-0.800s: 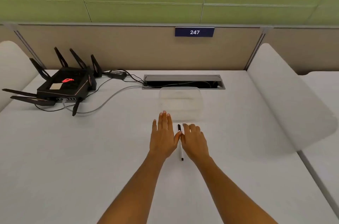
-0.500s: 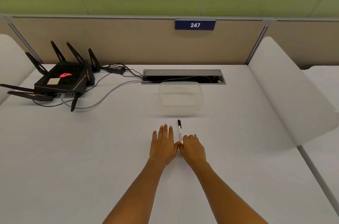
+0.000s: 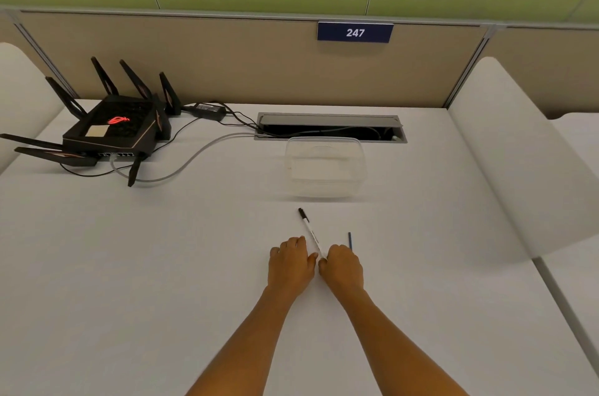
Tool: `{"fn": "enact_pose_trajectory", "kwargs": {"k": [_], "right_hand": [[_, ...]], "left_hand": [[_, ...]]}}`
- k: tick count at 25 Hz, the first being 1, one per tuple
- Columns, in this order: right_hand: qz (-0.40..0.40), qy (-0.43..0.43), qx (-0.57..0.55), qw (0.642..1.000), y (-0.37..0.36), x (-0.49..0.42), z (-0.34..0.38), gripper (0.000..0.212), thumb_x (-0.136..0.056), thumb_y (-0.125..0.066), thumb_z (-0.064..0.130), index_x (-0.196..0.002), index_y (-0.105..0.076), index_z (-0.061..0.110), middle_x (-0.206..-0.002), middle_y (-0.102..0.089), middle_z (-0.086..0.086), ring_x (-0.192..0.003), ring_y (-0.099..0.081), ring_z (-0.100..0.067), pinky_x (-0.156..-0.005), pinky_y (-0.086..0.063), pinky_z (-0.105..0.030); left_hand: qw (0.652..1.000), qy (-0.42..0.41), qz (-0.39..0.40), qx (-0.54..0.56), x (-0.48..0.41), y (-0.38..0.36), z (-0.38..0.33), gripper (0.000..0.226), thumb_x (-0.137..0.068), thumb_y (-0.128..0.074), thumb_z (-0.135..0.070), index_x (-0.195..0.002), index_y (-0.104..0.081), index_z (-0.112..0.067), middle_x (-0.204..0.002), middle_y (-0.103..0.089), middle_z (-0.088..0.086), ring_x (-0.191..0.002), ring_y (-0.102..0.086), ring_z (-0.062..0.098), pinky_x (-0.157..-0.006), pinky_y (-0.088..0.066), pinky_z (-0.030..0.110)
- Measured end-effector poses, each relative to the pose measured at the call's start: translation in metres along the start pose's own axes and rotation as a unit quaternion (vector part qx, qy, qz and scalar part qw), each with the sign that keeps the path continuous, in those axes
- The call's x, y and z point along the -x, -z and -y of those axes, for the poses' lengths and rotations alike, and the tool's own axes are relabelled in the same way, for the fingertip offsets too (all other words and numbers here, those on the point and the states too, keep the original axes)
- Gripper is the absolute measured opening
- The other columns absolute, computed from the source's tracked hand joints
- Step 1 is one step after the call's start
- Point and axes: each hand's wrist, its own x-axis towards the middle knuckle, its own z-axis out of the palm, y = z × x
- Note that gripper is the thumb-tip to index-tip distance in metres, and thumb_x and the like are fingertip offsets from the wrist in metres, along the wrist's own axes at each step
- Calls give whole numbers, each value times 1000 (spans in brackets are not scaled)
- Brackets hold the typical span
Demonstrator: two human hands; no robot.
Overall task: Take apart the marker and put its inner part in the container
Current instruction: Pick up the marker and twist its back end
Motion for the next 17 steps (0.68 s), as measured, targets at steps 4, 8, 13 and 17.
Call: {"fn": "enact_pose_trajectory", "kwargs": {"k": [4, 8, 13, 17], "right_hand": [[0, 41, -61, 997, 10, -2, -1, 21, -92, -57, 28, -92, -64, 9, -91, -66, -6, -79, -63, -23, -74, -55, -37], [2, 109, -63, 992, 35, -6, -5, 20, -91, -62, 32, -90, -65, 12, -88, -66, -4, -77, -62, -23, -71, -54, -38], [3, 70, -201, 977, 66, -16, -3, 21, -87, -67, 35, -85, -70, 14, -75, -69, 5, -68, -67, -15, -66, -53, -29], [89, -29, -384, 919, 88, -19, -6, 38, -86, -65, 45, -77, -74, 9, -64, -73, -2, -55, -68, -11, -55, -48, -26]], "left_hand": [[966, 114, -10, 232, -8, 14, -8, 48, -98, -41, -47, -111, -62, -5, -108, -68, 10, -100, -63, 28, -86, -45, 37], [772, 242, 20, 588, -23, 38, -8, 35, -93, -59, -31, -106, -68, 1, -105, -72, 16, -99, -68, 29, -81, -48, 36], [603, 294, 6, 741, -32, 62, -14, 27, -95, -58, -16, -114, -66, 1, -110, -72, 13, -101, -69, 25, -79, -50, 30], [556, 296, -6, 777, -38, 75, -18, 29, -96, -57, -16, -116, -64, 2, -110, -72, 12, -100, -70, 23, -85, -51, 30]]}}
